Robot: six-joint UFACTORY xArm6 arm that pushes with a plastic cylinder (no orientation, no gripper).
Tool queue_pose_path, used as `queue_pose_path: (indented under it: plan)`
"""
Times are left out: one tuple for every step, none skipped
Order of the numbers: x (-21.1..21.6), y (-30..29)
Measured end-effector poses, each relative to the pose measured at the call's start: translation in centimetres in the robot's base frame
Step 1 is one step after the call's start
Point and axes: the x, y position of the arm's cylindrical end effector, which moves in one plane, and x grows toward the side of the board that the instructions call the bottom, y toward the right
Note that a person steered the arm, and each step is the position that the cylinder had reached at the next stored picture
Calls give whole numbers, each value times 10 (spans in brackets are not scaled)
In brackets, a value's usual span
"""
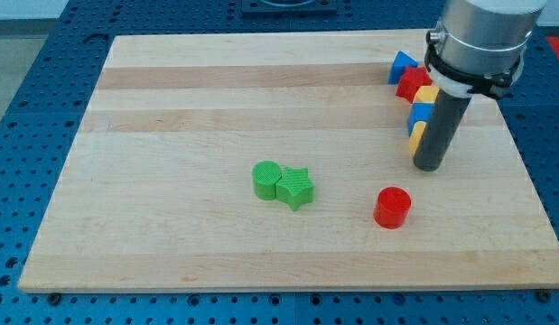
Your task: Move the green circle along with the green star right a bit
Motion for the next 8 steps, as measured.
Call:
queue_pose_path:
  plan:
    - [0, 0]
    - [0, -6]
    - [-7, -46]
    - [-28, -93]
    - [-34, -149]
    - [-28, -222]
    - [-3, -253]
    - [28, -253]
